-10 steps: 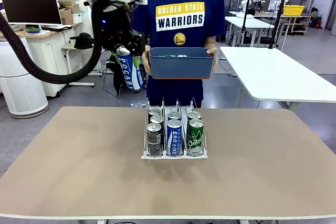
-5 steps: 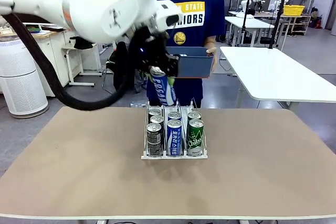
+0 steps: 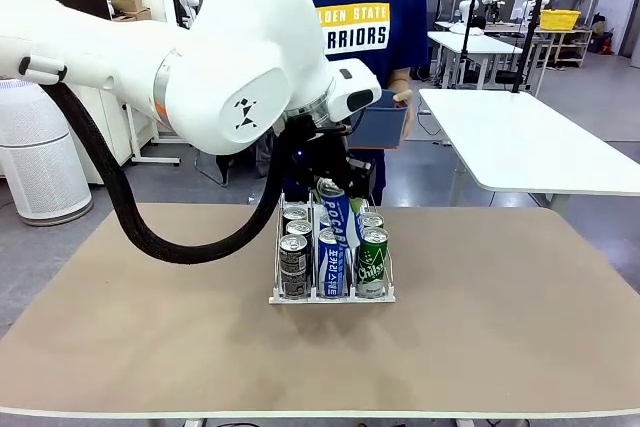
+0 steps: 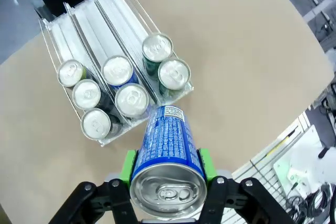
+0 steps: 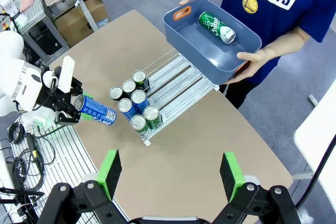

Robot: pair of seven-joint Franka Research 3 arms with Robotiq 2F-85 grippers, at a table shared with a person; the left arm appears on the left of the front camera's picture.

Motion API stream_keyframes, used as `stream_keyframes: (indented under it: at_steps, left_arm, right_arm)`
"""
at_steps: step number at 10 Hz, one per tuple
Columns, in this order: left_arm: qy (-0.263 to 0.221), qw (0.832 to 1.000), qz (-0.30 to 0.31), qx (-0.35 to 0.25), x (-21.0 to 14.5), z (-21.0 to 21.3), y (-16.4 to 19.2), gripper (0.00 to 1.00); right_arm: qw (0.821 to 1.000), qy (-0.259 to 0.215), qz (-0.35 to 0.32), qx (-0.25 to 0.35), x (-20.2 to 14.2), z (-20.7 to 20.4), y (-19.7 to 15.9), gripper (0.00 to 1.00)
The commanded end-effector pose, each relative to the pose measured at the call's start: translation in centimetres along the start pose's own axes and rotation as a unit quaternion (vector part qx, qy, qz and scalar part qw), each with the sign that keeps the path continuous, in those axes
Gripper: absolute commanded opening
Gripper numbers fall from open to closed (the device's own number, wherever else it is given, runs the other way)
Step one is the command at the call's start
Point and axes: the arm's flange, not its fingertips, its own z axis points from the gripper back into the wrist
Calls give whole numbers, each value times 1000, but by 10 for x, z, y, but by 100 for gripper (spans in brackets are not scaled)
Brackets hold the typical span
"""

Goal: Fill the beverage cans into the dispenser.
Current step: Place the picked Ionic drink in the line of the Automatic Can Dispenser with the same cans.

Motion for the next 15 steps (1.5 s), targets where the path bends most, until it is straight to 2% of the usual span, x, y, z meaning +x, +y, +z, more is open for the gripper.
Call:
stream_keyframes:
  at_steps: [1, 3, 4, 5, 7, 10, 11, 15]
  left_arm:
    - [-20, 1000, 13, 5, 3, 4, 1, 57]
    - [-20, 1000, 13, 5, 3, 4, 1, 57]
    - [0, 1000, 2, 0, 0, 0, 2, 57]
    - [-11, 1000, -24, 17, 1, 5, -1, 57]
    - [-10, 998, -29, 55, -6, -4, -18, 57]
    - [-16, 997, -39, 71, -21, -17, -42, 57]
    - [-14, 995, -59, 82, -27, -16, -43, 0]
    - [-22, 993, -67, 98, -41, -36, -49, 0]
  right_arm:
    - [1000, 0, 1, 0, 0, 0, 1, 100]
    - [1000, 0, 1, 0, 0, 0, 1, 100]
    - [1000, 0, 1, 0, 0, 0, 1, 100]
    - [1000, 0, 1, 0, 0, 0, 1, 100]
    - [1000, 0, 1, 0, 0, 0, 1, 100]
    - [1000, 0, 1, 0, 0, 0, 1, 100]
    - [1000, 0, 1, 0, 0, 0, 1, 100]
    - [1000, 0, 1, 0, 0, 0, 1, 100]
